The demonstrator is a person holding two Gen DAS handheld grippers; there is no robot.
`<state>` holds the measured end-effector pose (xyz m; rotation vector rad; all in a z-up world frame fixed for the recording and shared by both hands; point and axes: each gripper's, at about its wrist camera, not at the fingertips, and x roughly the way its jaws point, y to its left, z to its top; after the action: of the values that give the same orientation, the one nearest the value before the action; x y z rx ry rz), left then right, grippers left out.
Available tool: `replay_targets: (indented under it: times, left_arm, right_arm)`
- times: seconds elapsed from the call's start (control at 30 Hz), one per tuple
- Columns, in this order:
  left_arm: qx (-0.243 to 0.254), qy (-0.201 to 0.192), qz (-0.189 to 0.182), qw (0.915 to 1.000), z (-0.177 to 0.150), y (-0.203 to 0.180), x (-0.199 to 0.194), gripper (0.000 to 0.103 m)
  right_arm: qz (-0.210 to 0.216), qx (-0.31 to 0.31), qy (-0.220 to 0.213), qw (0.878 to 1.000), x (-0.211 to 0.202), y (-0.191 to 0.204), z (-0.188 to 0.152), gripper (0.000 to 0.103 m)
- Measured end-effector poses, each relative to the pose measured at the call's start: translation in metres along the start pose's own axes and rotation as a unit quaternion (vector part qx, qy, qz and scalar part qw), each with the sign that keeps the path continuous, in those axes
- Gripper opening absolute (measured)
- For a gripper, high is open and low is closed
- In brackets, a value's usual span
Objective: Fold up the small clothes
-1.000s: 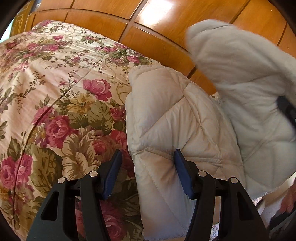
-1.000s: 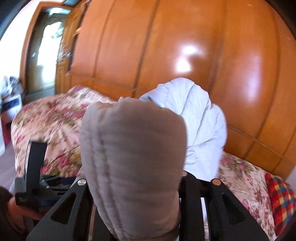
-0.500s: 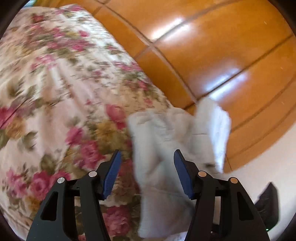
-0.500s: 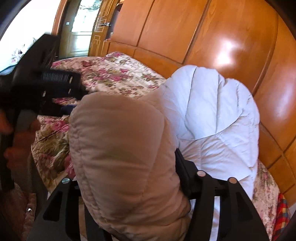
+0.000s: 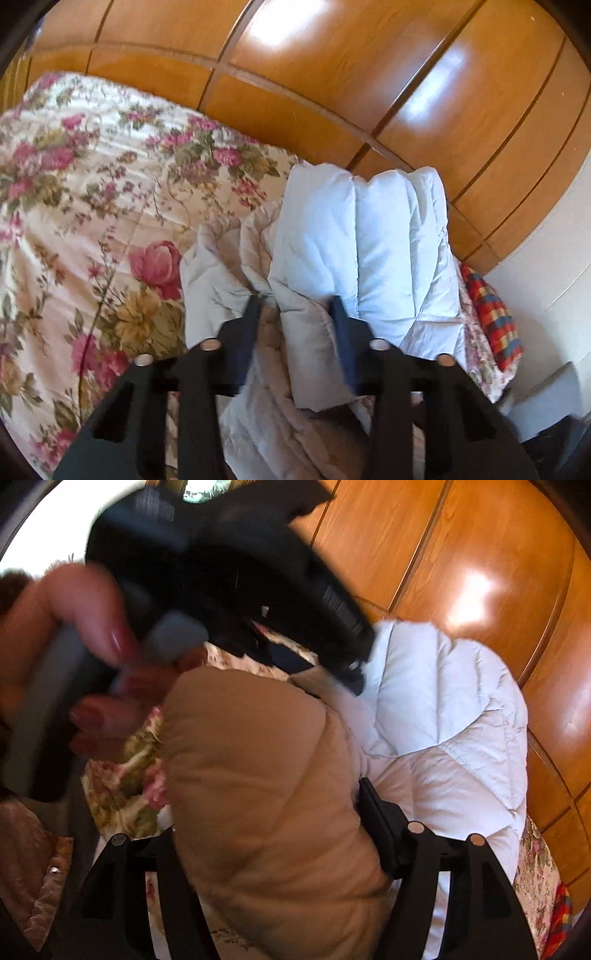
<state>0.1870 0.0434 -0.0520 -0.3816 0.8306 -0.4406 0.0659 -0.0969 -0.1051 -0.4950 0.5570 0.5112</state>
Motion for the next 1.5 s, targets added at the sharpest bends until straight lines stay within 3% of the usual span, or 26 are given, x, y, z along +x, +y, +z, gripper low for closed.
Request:
replay_targets:
  times: [0.07, 0.23, 0.37, 0.43, 0.53, 0.63, 0.7, 0.8, 0.97, 1.03, 1.27, 1.4, 1.5]
  left_arm:
    - [0.0, -0.008, 0.001, 1.0, -0.001, 0.004, -0.004, 0.026]
    - [-0.003, -0.018, 0.006, 0.9998, -0.011, 0.015, -0.003, 0.024]
    - [-0.023, -0.038, -0.007, 0.999, -0.024, 0.026, -0.002, 0.024]
    - [-0.031, -0.045, -0.01, 0.9984, -0.03, 0.03, -0.003, 0.024]
    - [-0.039, -0.049, -0.008, 0.998, -0.034, 0.033, -0.002, 0.024]
    - [-0.042, -0.051, -0.008, 0.9978, -0.036, 0.034, -0.002, 0.024]
    - [-0.043, -0.053, -0.006, 0.9977, -0.037, 0.034, -0.001, 0.024]
    - [-0.042, -0.058, -0.004, 0.9974, -0.04, 0.035, -0.001, 0.024]
    - [-0.057, -0.072, 0.012, 0.9957, -0.05, 0.045, -0.004, 0.025]
    - [-0.071, -0.077, 0.013, 0.9944, -0.055, 0.053, -0.005, 0.026]
    - [-0.071, -0.084, 0.008, 0.9939, -0.056, 0.057, 0.002, 0.032]
    - [-0.057, -0.082, 0.002, 0.9949, -0.054, 0.048, -0.005, 0.036]
    - [-0.067, -0.085, 0.007, 0.9941, -0.051, 0.045, -0.016, 0.044]
  right_arm:
    - [0.024, 0.015, -0.022, 0.999, -0.016, -0.011, -0.001, 0.07]
    - [0.074, 0.038, -0.068, 0.994, -0.075, -0.053, -0.023, 0.073]
    - [0.087, 0.126, -0.111, 0.982, -0.109, -0.119, -0.04, 0.073]
    - [0.07, 0.199, -0.118, 0.97, -0.112, -0.157, -0.041, 0.069]
    - [0.013, 0.313, -0.09, 0.945, -0.088, -0.22, -0.037, 0.05]
    - [0.002, 0.378, -0.069, 0.923, -0.059, -0.259, -0.029, 0.048]
    - [0.008, 0.37, -0.051, 0.928, -0.034, -0.265, -0.008, 0.048]
    - [0.017, 0.324, 0.004, 0.946, 0.019, -0.247, 0.026, 0.047]
    - [0.001, 0.26, 0.086, 0.962, 0.09, -0.211, 0.044, 0.048]
    - [-0.011, 0.237, 0.098, 0.966, 0.109, -0.197, 0.042, 0.049]
    - [-0.003, 0.266, 0.071, 0.961, 0.139, -0.205, 0.015, 0.05]
    - [-0.012, 0.27, 0.028, 0.962, 0.118, -0.208, 0.0, 0.05]
    - [-0.02, 0.27, 0.019, 0.963, 0.11, -0.208, -0.002, 0.05]
